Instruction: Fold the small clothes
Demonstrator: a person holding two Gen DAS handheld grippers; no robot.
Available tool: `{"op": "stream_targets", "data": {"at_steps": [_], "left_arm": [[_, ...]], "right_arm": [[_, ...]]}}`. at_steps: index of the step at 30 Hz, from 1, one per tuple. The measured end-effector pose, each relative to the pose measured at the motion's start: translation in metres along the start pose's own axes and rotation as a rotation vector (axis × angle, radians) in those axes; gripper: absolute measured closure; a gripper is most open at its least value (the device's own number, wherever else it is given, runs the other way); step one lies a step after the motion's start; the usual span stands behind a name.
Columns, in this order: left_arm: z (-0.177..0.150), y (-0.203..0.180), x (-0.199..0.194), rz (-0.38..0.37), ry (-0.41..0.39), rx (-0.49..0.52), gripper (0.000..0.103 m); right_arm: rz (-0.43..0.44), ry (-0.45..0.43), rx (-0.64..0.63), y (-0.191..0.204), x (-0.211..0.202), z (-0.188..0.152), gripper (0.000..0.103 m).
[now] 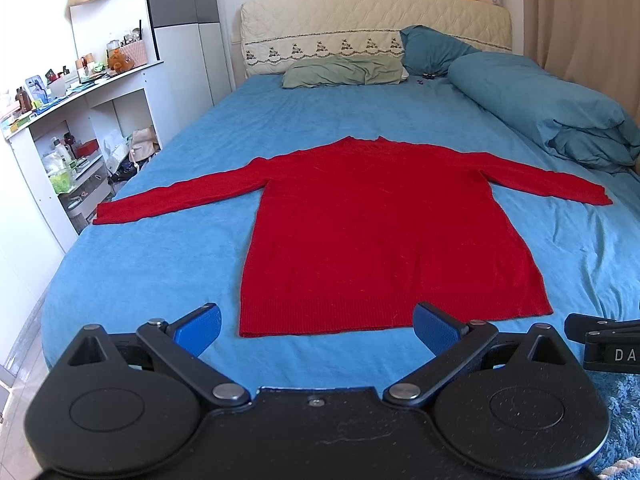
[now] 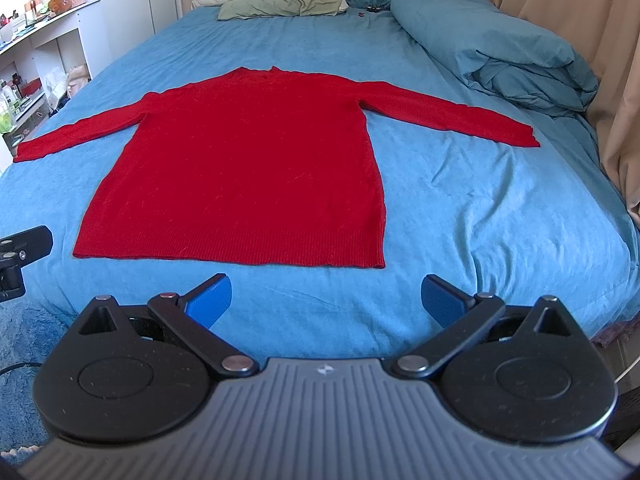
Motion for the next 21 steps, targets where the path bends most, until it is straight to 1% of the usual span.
{"op": "stream_targets", "data": {"at_steps": [10, 15, 17, 21], "left_arm": [[0.0, 0.001, 0.0, -0.002, 0.0, -0.003, 0.0], [0.0, 0.002, 0.0, -0.001, -0.003, -0.008, 0.0], [0.001, 0.0, 0.0, -0.011, -0.001, -0.011, 0.0], [0.014, -0.011, 0.003, -0.034, -0.011, -0.01, 0.0]], "right_arm": [[0.006, -0.006, 0.006, -0.001, 0.003, -0.002, 0.0], [-0.002, 0.009, -0.005, -0.002, 0.003, -0.001, 0.0], [0.006, 0.004, 0.004, -0.004, 0.003, 0.0, 0.0], [0.037, -0.026, 0.047, -0.015, 0.0, 0.011, 0.0]]}}
Point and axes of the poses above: each gripper's, at about its wrist camera, not at the fingertips, and x roughly the way its jaws point, y to its left, z to its top, the point moved 5 cm from there along x, roughly the way its jaws point, and after that the axes turned 13 degrees about -x, right-handed, at the moved point
